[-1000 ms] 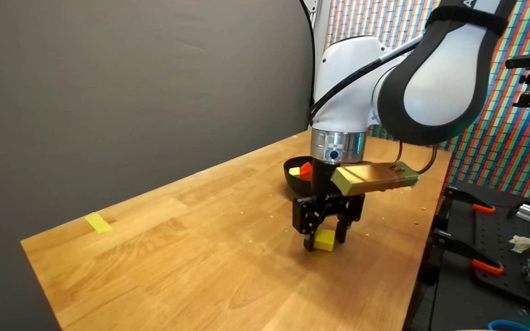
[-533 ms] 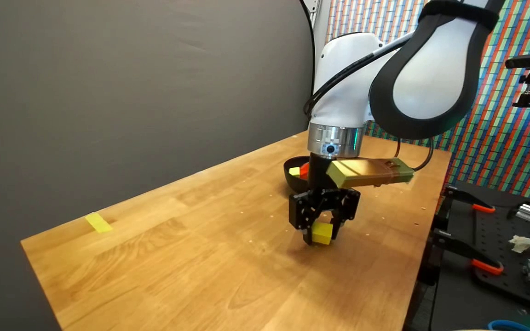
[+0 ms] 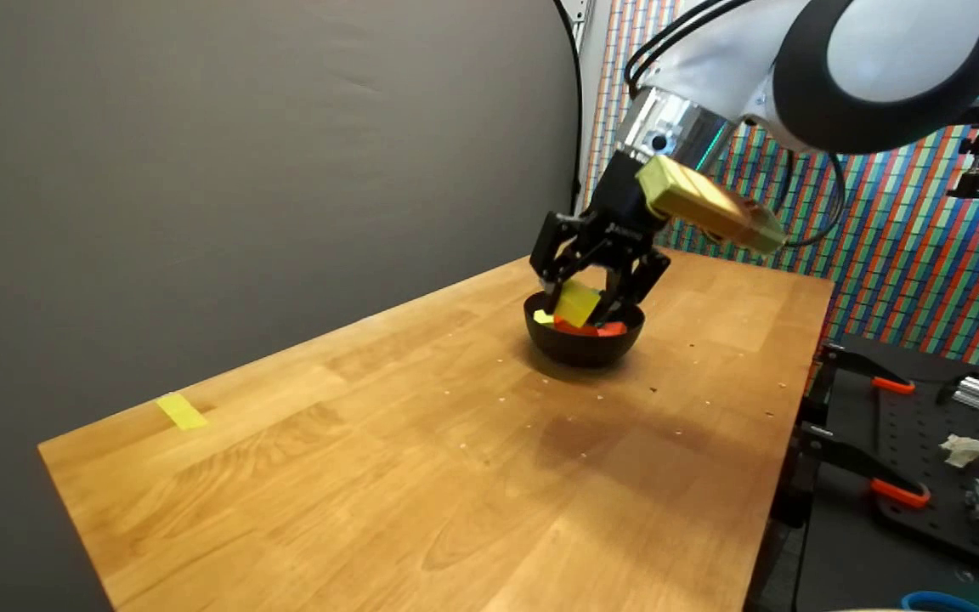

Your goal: Pick up all the blocks from the table and put them in the black bowl.

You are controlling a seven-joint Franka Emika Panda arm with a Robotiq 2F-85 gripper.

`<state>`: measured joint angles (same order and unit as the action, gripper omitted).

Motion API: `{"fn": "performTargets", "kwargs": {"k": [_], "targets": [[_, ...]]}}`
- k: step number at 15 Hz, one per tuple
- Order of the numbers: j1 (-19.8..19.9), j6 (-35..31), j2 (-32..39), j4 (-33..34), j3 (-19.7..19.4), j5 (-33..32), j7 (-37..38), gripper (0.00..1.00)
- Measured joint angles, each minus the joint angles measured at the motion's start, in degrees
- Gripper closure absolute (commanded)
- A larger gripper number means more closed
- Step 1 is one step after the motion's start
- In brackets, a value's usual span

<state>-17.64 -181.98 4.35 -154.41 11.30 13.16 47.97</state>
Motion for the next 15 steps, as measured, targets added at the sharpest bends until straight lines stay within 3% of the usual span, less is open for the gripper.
{"fn": "performTargets", "kwargs": {"k": [4,7,11,15], "targets": [[4.70,2.00,-9.89,-3.19,-4.08,0.05,-2.06,0.67],[8.06,5.96,-10.92,-1.64,-8.85,0.28,-7.09,0.67],[9.85,13.50,-3.13,5.42,-15.55,2.98,-15.99,0.67],[13.21,21.90,8.50,13.98,-15.18,2.62,-23.10,0.67]]}}
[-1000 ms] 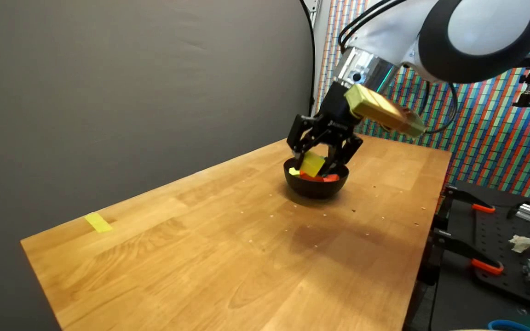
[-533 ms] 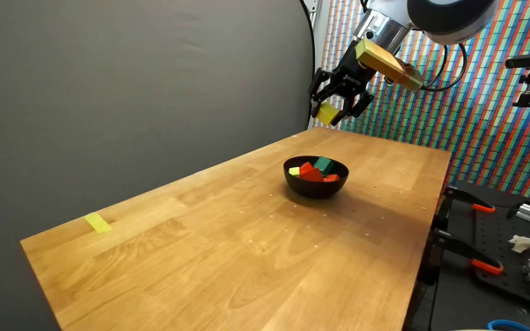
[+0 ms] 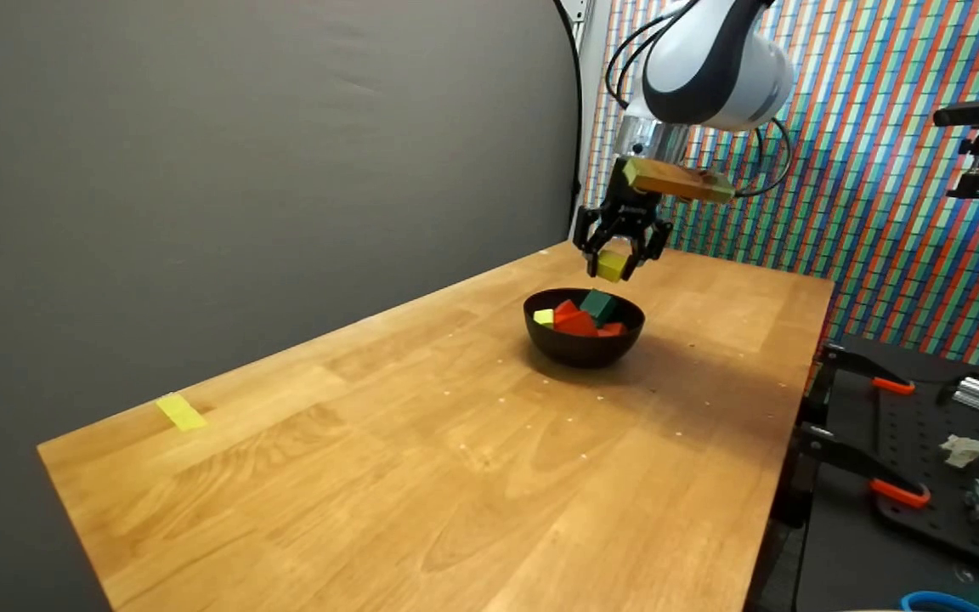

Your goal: Pick up all the blocks from the table and put them in the black bowl.

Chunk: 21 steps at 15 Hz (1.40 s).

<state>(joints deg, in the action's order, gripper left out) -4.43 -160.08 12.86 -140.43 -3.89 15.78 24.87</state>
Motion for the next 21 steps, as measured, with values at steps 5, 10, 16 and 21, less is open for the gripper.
{"fn": "performTargets", "kwargs": {"k": [5,10,16,21], "targets": [[3.15,9.11,5.00,6.72,2.45,0.05,-8.78,0.67],[3.60,13.00,4.21,8.03,4.44,0.05,-13.45,0.67],[2.34,15.01,3.39,7.10,5.92,-1.05,-14.67,0.01],[2.30,13.62,2.68,6.30,6.09,-0.98,-14.66,0.00]]}}
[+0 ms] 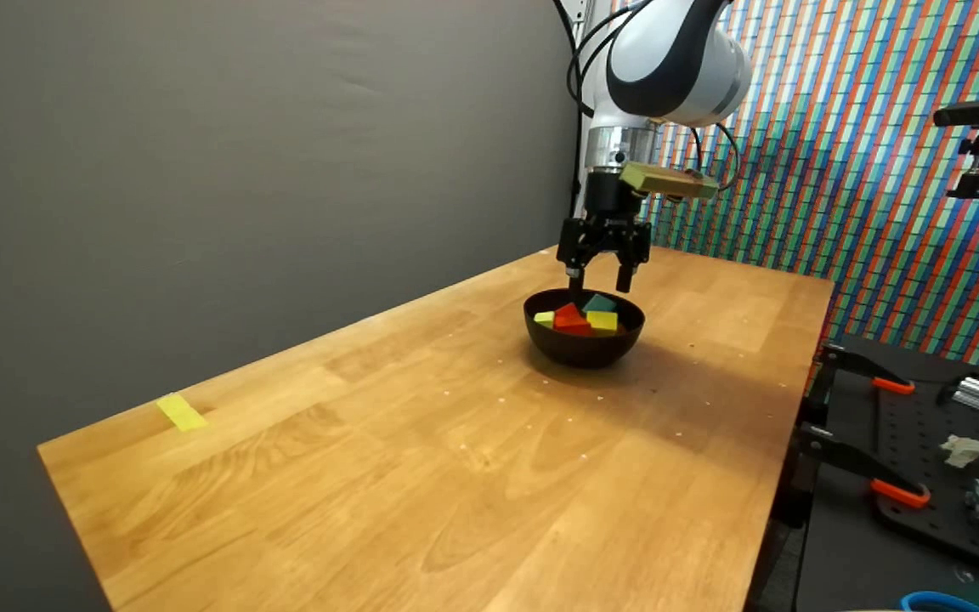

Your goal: Pick up all the blocks from the table and put them in the black bowl.

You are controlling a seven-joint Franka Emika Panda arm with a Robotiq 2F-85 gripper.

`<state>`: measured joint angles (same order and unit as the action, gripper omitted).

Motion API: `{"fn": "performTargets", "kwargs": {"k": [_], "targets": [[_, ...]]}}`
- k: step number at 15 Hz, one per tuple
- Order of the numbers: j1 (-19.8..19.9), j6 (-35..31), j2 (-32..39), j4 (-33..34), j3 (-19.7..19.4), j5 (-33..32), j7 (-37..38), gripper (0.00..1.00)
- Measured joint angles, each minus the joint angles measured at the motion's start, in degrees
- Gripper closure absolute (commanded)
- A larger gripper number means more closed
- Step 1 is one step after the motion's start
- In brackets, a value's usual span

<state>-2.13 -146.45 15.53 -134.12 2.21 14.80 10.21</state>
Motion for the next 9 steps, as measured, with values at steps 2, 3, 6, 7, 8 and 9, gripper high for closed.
{"fn": "performTargets", "kwargs": {"k": [2,3,6,7,8,9], "targets": [[0.00,-2.90,-3.40,-2.11,0.51,0.47,0.00,0.00],[-0.03,-4.67,-6.06,-3.67,0.85,0.83,0.02,0.00],[-0.28,-9.11,-15.59,-8.73,1.75,2.79,0.11,0.00],[-0.43,-10.28,-18.90,-10.31,1.97,3.99,0.07,0.00],[-0.74,-11.12,-22.12,-11.75,2.03,5.52,-0.06,0.00],[-1.09,-11.99,-25.35,-13.15,2.02,6.93,-0.10,0.00]]}}
